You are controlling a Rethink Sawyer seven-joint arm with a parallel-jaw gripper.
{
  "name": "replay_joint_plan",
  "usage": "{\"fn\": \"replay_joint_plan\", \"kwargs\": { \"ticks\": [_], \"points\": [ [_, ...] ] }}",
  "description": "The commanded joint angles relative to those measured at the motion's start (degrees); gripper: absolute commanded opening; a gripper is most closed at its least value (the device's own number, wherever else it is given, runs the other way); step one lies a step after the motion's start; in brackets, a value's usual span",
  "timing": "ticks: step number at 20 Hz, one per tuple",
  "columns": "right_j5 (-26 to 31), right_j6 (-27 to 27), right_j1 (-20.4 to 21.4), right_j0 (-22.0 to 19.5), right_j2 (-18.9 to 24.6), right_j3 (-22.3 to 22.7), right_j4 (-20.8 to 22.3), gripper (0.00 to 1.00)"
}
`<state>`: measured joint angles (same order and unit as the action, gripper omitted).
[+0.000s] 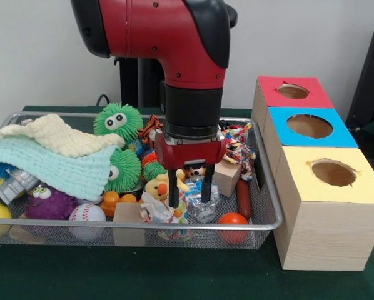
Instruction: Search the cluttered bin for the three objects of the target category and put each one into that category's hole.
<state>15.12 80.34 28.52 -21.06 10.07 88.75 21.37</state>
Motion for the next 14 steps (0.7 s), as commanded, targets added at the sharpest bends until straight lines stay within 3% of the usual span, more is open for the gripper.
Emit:
{"fn": "replay_joint_plan", "kwargs": {
  "ticks": [1, 5, 14],
  "points": [
    [8.4, -4.6, -7.1, -3.5, 8.8, -4.4, 1.2, 1.00],
    [11.1, -5.6, -7.3, -4.6, 11.0, -3.5, 0.7, 1.00],
    [11.0, -4.0, -6.8, -4.5, 11.7, -1.6, 2.1, 1.00]
  ]
}}
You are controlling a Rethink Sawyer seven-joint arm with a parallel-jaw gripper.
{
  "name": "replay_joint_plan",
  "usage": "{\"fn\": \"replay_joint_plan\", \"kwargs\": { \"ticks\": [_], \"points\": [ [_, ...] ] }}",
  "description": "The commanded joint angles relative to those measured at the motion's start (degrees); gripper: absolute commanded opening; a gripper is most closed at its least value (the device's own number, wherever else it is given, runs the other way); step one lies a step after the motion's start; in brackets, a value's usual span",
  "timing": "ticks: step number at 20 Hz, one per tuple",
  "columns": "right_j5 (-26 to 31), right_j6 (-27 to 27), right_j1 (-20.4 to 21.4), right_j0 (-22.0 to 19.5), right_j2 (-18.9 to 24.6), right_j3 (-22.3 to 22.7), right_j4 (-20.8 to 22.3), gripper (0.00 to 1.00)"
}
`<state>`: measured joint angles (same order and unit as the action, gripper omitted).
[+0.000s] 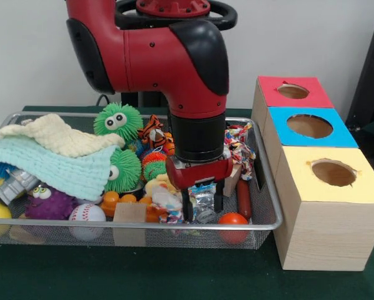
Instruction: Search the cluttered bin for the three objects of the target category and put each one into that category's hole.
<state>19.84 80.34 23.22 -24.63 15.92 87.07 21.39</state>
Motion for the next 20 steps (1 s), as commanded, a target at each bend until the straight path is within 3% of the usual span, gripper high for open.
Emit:
{"fn": "replay_joint_plan", "kwargs": {
  "ticks": [1, 13, 20],
  "points": [
    [6.3, -3.8, -1.3, -0.9, 5.8, 0.3, 2.2, 1.00],
    [5.5, -2.9, -0.6, -0.9, 5.1, 1.1, 3.2, 1.00],
    [2.4, -1.2, 1.2, 0.1, 2.0, 0.2, 5.2, 1.00]
  ]
}}
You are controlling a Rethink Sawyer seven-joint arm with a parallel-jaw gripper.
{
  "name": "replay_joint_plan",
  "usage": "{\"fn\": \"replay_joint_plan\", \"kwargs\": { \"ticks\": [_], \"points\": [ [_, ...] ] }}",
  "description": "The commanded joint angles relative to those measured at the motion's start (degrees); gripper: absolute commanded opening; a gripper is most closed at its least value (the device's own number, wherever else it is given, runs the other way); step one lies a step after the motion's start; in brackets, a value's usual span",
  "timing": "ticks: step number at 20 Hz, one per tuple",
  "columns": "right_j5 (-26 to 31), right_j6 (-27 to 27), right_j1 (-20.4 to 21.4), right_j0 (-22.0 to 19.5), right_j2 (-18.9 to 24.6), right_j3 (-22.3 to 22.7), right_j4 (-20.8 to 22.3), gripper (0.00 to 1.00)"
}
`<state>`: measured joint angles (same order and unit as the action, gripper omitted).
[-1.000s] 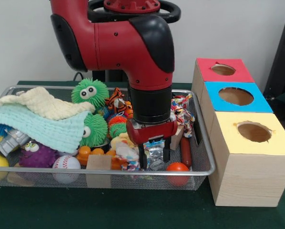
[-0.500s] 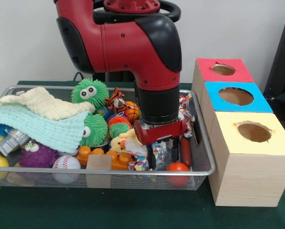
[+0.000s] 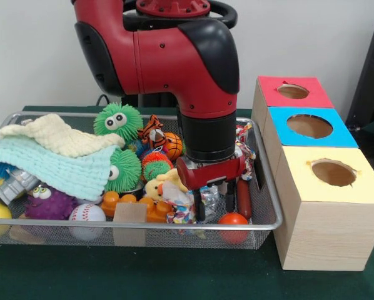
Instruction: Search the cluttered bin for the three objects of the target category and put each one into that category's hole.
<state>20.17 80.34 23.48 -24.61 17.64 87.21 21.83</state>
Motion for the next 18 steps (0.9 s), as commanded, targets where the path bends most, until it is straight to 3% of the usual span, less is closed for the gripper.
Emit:
{"fn": "replay_joint_plan", "kwargs": {
  "ticks": [1, 12, 18],
  "points": [
    [2.1, -1.0, 1.0, 0.1, 0.4, 0.1, 4.8, 1.00],
    [3.0, 0.6, -0.7, 1.8, -1.0, -2.1, 6.1, 1.00],
    [10.7, -0.8, 2.4, 1.3, -1.1, 0.4, 3.6, 1.00]
  ]
}}
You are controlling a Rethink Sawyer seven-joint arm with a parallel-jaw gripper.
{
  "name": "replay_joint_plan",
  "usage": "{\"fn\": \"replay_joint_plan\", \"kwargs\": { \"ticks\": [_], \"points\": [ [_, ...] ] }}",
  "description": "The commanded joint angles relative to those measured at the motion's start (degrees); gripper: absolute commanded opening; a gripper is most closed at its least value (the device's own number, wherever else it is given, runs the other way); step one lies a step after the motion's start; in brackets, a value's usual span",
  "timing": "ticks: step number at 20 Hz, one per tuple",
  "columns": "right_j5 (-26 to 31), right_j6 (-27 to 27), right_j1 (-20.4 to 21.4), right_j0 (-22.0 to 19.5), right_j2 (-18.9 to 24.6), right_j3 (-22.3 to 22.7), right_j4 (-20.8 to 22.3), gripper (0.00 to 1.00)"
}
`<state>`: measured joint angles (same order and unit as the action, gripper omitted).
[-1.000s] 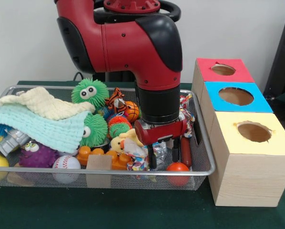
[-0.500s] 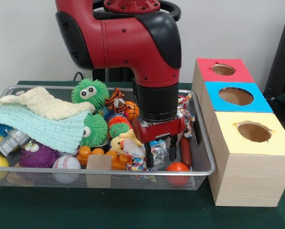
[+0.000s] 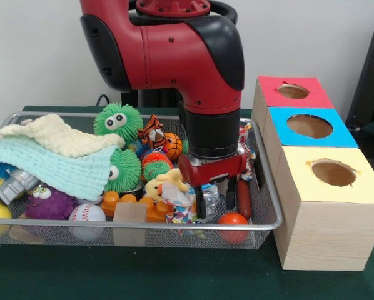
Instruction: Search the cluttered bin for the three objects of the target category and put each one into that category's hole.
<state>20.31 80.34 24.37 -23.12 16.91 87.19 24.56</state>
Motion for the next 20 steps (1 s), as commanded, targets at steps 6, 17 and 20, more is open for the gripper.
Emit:
{"fn": "replay_joint_plan", "kwargs": {
  "ticks": [6, 17, 20],
  "points": [
    [12.8, -1.3, 1.1, -0.3, -0.5, 0.2, 1.3, 1.00],
    [12.4, 1.9, -1.5, 1.6, -1.9, -2.8, 1.4, 1.00],
    [13.8, 0.9, -3.0, 1.3, -1.5, -4.4, 1.1, 1.00]
  ]
}}
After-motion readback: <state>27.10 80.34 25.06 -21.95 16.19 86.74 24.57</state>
